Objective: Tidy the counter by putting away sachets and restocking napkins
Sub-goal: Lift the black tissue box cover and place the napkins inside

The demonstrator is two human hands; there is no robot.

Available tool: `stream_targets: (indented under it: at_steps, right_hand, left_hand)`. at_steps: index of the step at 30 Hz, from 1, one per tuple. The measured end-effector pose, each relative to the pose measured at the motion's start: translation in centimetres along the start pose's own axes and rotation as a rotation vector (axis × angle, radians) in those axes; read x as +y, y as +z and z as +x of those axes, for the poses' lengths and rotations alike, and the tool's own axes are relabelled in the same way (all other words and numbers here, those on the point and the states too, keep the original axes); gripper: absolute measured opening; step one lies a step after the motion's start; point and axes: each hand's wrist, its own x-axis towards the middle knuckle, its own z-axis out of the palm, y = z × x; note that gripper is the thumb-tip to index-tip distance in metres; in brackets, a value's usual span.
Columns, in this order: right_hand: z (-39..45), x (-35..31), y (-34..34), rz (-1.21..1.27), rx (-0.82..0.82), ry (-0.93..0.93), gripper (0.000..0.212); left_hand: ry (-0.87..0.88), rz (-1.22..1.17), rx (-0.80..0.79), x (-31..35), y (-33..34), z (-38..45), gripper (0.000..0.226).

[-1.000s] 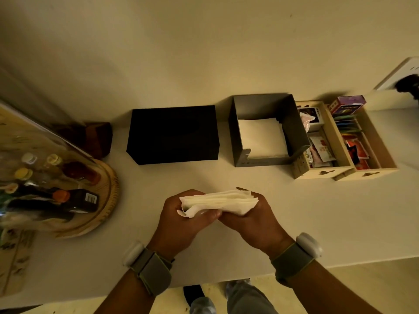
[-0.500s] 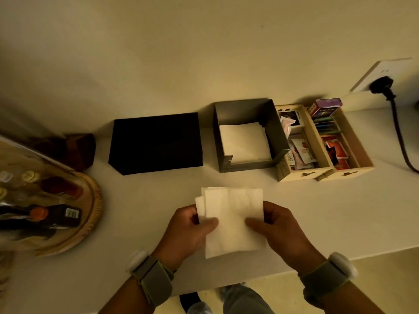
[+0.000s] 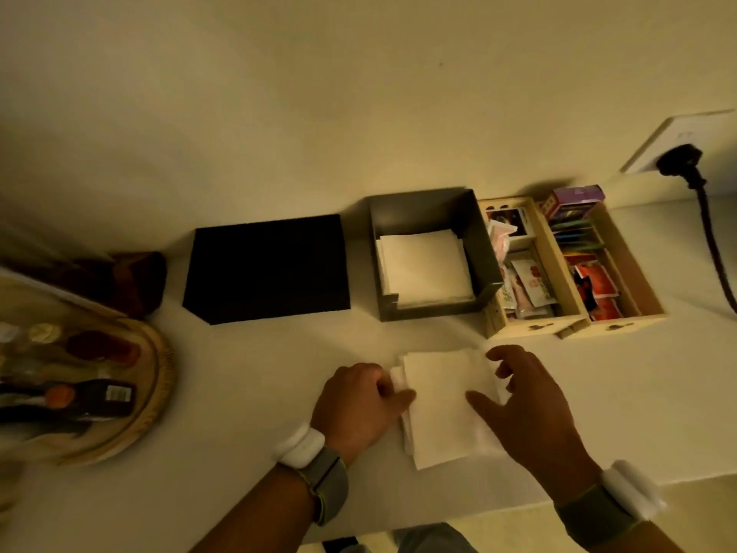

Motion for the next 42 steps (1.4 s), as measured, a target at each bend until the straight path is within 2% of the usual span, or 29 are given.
stream_targets:
  at_steps: [3,7,11,14,17,21,24,29,32,36,42]
  right_hand:
    - [-0.7,-3.2,0.5,0.039,0.000,-0.169,0.047]
    - [-1.3,-7.8,3.1,0.198,-0.155,-0.214,0.047]
    - [-0.5,-11.7,6.2,0.357,-0.338,-0.185,0.076]
    - [1.5,-14.3,8.3,0.496,-0.309,-0.098,0.087]
    - [3.7,-15.3,9.9,0.473,-0.234,-0.020,0.089]
    - [5.7,-15.4,10.8,0.603,-0.321,-0.034,0.072]
    - [6.0,-15.6,11.1,0.713,-0.338,-0.024,0.071]
    - [3.1,-14.5,10.9,0.778,-0.392,-0.018,0.075]
    - [0.1,-13.1,10.2,0.803,-0.386,0.000,0.074]
    - [-3.9,-11.4,9.7,0.764,-0.393,-0.007,0.072]
    - [-6.7,-11.4,10.4,0.700,-0.364,-0.034,0.080]
  left_hand:
    - [-0.096,-0.112,0.132,-2.8,-2.8,-1.0,0.038]
    - [-0.259,-0.283,0.334,-8.2,-7.5,-2.6,0.040]
    - [-0.360,-0.519,0.501,-11.6,-10.1,-2.3,0.052]
    - [-0.370,-0.646,0.548,-12.3,-11.3,-0.8,0.055]
    - [-0.255,-0.670,0.525,-12.2,-12.1,0.8,0.048]
    - [-0.233,-0.656,0.491,-12.9,-12.5,2.0,0.050]
    - [-0.215,-0.696,0.468,-13.2,-12.5,2.1,0.055]
    - [-0.129,-0.754,0.554,-12.3,-12.6,-0.6,0.049]
    - [-0.141,-0.720,0.490,-12.5,-11.9,-4.5,0.056]
    - [-0.173,-0.789,0.430,-13.3,-10.7,-8.7,0.061]
    - [-0.219,-0.858,0.366,-14.0,-10.0,-10.7,0.069]
